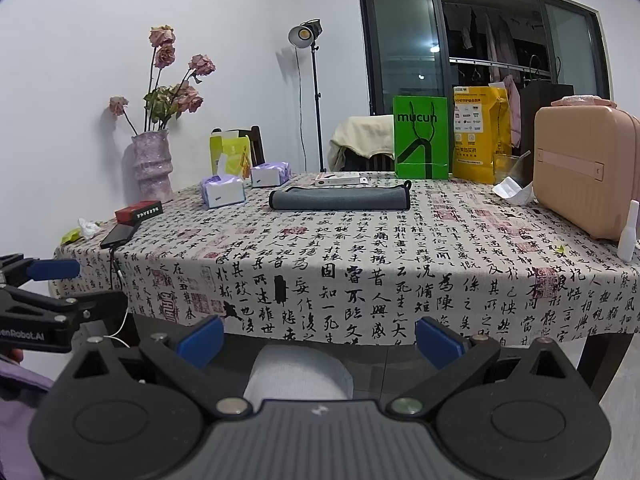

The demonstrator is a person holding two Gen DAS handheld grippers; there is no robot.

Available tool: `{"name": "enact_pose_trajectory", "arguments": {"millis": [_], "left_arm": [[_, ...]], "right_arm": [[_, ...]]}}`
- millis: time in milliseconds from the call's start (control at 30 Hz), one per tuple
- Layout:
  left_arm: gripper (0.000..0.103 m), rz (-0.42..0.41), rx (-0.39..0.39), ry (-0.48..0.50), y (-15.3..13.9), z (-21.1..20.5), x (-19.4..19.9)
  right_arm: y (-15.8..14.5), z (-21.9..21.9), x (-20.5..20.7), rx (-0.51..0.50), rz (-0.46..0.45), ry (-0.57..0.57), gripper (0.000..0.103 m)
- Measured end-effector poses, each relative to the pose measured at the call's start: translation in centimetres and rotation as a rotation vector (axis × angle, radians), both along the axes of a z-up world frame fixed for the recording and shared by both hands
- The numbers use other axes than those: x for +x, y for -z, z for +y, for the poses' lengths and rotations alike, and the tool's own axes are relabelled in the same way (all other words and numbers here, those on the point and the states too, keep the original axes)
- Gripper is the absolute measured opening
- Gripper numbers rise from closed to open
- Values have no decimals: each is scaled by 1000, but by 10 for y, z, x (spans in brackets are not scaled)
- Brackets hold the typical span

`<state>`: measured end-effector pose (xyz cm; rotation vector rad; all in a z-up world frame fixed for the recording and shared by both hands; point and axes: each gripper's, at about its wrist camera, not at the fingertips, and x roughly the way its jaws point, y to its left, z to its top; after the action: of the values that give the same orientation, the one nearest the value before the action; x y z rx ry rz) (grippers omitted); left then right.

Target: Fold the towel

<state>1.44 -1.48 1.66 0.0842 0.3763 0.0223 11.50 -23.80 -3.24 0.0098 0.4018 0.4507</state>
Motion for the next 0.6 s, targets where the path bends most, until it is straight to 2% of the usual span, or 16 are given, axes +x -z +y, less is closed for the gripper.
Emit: {"name": "enact_pose_trajectory", "arguments": {"millis": [600], "left_arm": [[103,-2,10,7,-3,2,-1]], "right_arm": [[-1,-1,-1,1,-5,1,103]]}}
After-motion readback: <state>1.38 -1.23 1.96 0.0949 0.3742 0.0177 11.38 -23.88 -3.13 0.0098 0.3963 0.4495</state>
